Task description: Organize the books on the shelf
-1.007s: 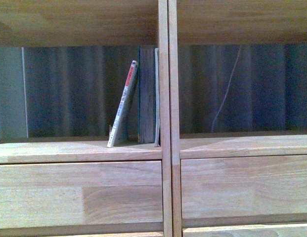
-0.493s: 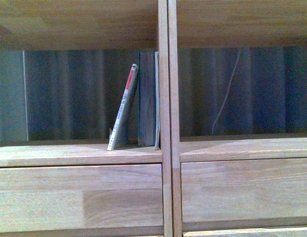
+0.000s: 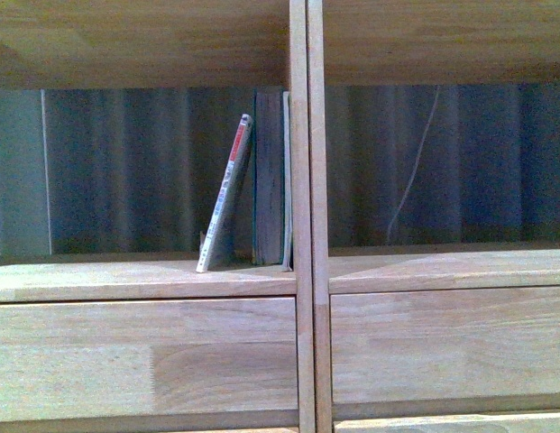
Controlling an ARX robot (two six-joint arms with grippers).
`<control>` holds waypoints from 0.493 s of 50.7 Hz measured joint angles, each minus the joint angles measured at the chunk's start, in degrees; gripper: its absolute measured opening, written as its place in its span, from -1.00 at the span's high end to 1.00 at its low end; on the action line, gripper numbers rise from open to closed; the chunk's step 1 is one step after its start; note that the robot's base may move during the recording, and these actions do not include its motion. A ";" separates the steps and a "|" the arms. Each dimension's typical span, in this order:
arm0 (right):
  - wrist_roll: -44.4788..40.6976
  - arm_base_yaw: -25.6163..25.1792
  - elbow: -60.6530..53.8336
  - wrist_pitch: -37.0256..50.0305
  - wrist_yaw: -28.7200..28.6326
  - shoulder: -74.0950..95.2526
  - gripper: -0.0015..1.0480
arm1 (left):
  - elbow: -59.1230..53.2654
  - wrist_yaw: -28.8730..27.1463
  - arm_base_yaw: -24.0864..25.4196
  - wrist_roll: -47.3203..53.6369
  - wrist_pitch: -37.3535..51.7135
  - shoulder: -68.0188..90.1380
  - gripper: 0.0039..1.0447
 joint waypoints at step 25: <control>-0.04 0.00 0.00 0.00 0.00 0.00 -0.03 | 0.00 0.00 0.00 -0.02 -0.04 0.00 -0.18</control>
